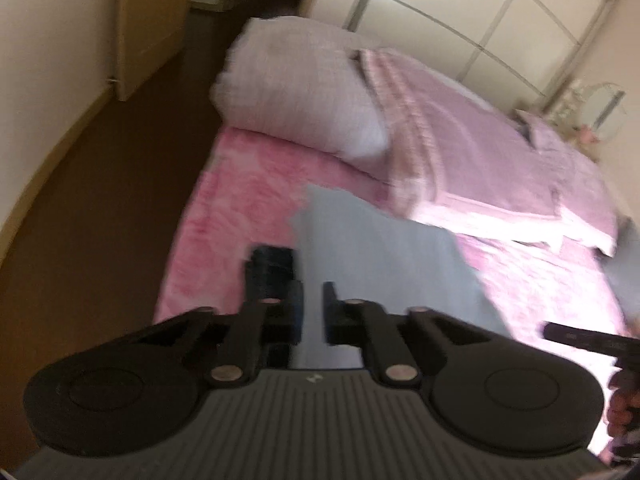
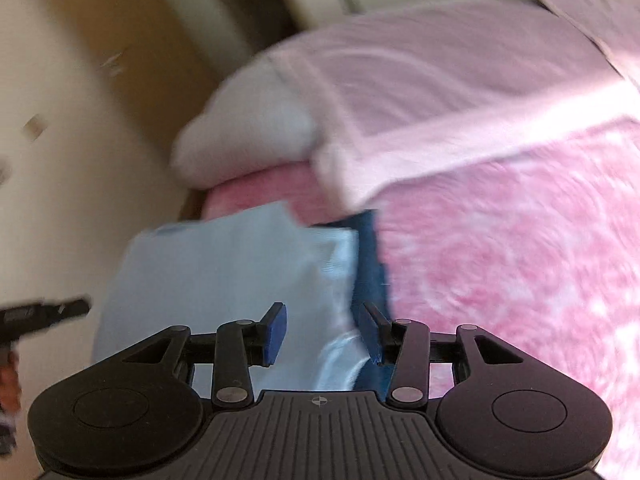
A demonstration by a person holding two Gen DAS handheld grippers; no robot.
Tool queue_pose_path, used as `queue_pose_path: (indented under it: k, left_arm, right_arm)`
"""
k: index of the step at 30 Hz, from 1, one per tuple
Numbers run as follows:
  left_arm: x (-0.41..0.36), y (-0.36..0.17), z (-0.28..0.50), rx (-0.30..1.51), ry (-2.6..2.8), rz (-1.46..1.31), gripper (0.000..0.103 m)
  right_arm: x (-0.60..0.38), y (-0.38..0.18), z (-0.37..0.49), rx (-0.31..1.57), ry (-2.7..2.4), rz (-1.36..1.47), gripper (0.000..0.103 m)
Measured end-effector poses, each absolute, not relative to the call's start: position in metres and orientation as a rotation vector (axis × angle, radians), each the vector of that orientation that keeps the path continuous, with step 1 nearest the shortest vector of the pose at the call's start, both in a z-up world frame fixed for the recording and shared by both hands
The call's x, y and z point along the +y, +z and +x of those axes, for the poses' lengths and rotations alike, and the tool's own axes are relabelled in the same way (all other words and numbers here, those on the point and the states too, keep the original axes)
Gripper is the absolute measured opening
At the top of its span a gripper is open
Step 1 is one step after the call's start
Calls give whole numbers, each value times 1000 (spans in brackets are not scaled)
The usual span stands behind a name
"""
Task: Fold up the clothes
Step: 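Lower the sweatshirt onto the jeans stack and open both tools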
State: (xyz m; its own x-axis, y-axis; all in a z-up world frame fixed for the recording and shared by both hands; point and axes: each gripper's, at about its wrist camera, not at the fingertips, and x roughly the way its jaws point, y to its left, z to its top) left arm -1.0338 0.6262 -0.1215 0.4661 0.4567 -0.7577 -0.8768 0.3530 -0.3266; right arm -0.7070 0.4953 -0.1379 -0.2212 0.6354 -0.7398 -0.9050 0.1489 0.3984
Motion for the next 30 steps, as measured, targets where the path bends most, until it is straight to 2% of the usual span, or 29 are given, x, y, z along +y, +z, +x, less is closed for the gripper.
queue_pose_path:
  k: [4,7,11,15,24,30]
  left_arm:
    - [607,-145,-1015,705,914,-754,2]
    - [610,-172,-1012,735,952,-742,0]
    - [616,-196,-1010,757,952,-713,2]
    - [619,-191,-1011,770,947,-713,2]
    - [626,-140,-1007,707,956,-666,1]
    - [670,-159,-988,732,962,-678,1]
  right_arm:
    - [496,-141,-754,983,1559,-514,44]
    - [498,-168,-782,967,1517,-655,44]
    - [494,-189,-794,949,1499,-689,44]
    - [499,-188,-795,960,1473,-722,44]
    - [528,-155,-778,956,1350,-638,44]
    - [564,-169,-793,962,1300,-707,44]
